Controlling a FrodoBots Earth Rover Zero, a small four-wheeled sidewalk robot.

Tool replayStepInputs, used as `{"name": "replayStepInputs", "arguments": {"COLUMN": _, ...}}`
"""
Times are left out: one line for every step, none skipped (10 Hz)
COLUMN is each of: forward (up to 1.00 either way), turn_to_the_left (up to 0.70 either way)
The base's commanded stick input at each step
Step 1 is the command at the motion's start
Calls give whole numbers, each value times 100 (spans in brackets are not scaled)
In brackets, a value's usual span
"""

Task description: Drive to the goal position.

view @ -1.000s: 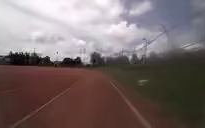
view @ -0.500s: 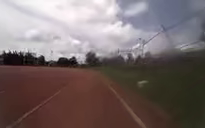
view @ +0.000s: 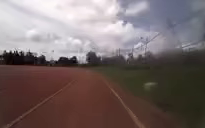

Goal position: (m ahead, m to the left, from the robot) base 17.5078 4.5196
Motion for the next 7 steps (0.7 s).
{"name": "replayStepInputs", "arguments": {"forward": 70, "turn_to_the_left": 0}}
{"name": "replayStepInputs", "arguments": {"forward": 70, "turn_to_the_left": 0}}
{"name": "replayStepInputs", "arguments": {"forward": 70, "turn_to_the_left": 0}}
{"name": "replayStepInputs", "arguments": {"forward": 70, "turn_to_the_left": 0}}
{"name": "replayStepInputs", "arguments": {"forward": 70, "turn_to_the_left": 0}}
{"name": "replayStepInputs", "arguments": {"forward": 70, "turn_to_the_left": 0}}
{"name": "replayStepInputs", "arguments": {"forward": 70, "turn_to_the_left": 2}}
